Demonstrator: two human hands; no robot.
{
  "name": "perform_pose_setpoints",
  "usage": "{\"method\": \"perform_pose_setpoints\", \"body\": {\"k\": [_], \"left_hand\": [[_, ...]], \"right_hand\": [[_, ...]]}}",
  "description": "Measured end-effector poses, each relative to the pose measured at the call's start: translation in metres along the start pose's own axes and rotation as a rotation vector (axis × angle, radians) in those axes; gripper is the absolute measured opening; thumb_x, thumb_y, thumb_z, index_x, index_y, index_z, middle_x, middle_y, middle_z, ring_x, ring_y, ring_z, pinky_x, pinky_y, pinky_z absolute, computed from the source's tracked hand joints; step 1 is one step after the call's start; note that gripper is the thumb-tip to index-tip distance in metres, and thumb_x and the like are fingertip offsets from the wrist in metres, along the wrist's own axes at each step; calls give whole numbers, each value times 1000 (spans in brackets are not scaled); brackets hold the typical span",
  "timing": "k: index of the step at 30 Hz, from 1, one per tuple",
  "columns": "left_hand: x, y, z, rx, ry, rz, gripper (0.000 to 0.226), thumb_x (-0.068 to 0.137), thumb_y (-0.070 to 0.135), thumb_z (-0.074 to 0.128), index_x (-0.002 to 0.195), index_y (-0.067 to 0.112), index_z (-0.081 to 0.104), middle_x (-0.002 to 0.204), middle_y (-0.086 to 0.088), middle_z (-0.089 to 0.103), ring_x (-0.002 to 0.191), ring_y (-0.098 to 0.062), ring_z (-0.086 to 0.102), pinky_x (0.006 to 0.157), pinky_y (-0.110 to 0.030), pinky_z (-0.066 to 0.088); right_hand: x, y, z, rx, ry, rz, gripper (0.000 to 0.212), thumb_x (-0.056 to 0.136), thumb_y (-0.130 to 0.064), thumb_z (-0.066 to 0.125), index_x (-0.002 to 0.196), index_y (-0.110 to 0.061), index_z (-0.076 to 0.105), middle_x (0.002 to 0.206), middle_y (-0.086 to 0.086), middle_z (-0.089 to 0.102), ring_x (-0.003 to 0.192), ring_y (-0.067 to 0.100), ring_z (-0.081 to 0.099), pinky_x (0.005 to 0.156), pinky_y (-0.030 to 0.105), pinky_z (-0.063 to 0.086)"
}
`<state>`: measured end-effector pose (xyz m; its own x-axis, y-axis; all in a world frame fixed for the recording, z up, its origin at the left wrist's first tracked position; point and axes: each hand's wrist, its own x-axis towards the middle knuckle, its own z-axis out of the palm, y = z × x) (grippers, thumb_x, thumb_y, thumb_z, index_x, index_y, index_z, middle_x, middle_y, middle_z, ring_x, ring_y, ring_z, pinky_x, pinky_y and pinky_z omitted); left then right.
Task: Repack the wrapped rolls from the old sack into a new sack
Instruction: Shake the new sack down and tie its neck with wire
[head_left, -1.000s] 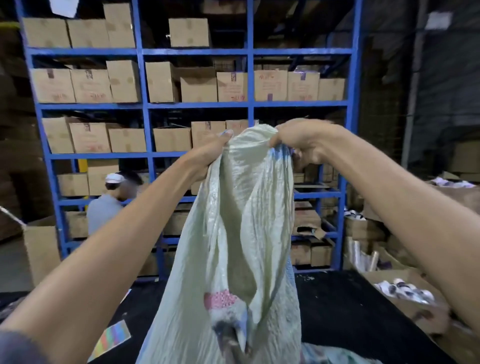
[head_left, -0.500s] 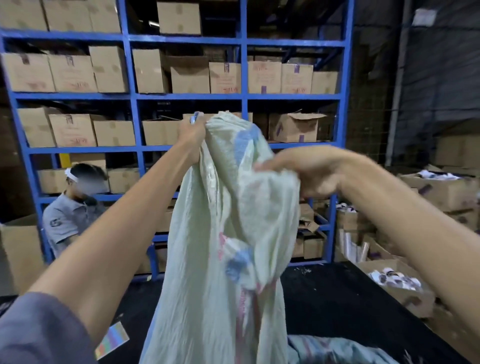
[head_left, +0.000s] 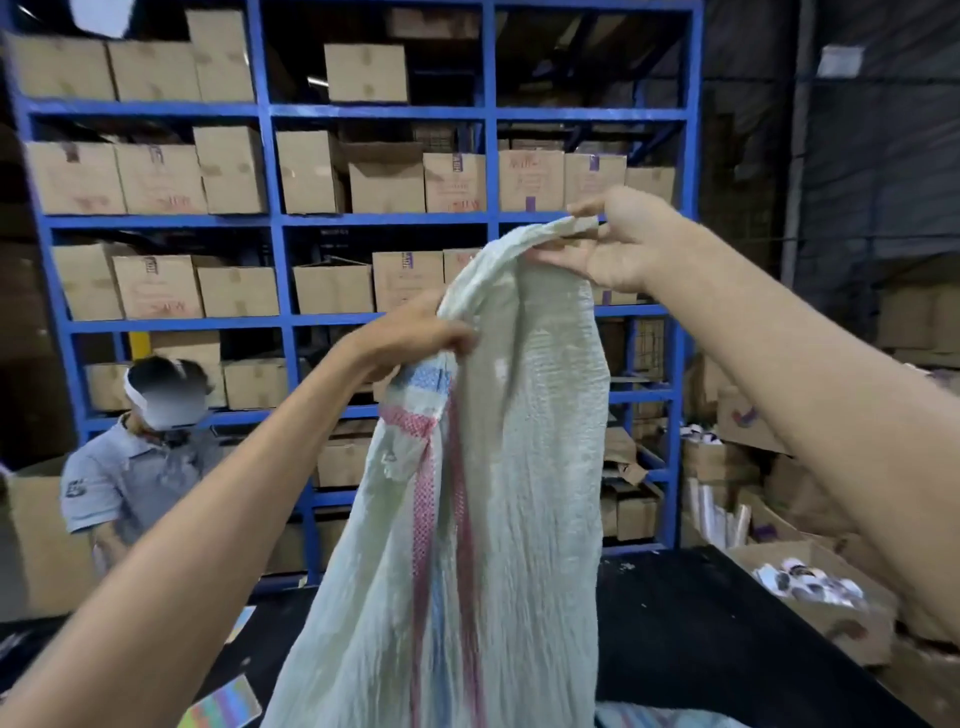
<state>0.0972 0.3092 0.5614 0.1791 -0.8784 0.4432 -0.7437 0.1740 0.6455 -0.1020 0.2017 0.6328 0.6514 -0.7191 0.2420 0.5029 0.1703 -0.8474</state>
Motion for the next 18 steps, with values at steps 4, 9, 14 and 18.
{"method": "perform_pose_setpoints", "body": {"k": [4, 9, 14, 18], "left_hand": [[-3, 13, -1, -141, 250, -172, 15, 82, -4, 49, 72, 7, 53, 85, -4, 50, 78, -16, 46, 67, -27, 40], [10, 22, 0, -248, 352, -316, 10, 70, 19, 47, 70, 13, 55, 119, -16, 57, 109, -29, 49, 90, -35, 35], [26, 27, 13, -248, 399, -349, 26, 88, 6, 43, 63, 14, 46, 90, -5, 47, 75, -15, 39, 59, -25, 28], [27, 29, 15, -233, 356, -373, 27, 91, 7, 43, 65, 14, 46, 97, -7, 49, 91, -24, 43, 83, -38, 32]], "right_hand": [[-20, 37, -29, -594, 164, -245, 27, 90, -28, 67, 110, -9, 65, 99, 11, 76, 78, 22, 68, 65, 31, 58], [-59, 133, -46, -1174, -29, -450, 59, 67, -58, 84, 107, -25, 56, 94, -8, 53, 79, 7, 51, 70, 23, 42], [-61, 185, -10, -1238, 64, -578, 56, 77, -80, 59, 70, -26, 66, 63, -11, 65, 61, 2, 60, 58, 24, 46], [-49, 174, 1, -1423, 37, -561, 50, 91, -55, 63, 58, -17, 59, 54, -7, 56, 55, 12, 57, 53, 29, 45]]}}
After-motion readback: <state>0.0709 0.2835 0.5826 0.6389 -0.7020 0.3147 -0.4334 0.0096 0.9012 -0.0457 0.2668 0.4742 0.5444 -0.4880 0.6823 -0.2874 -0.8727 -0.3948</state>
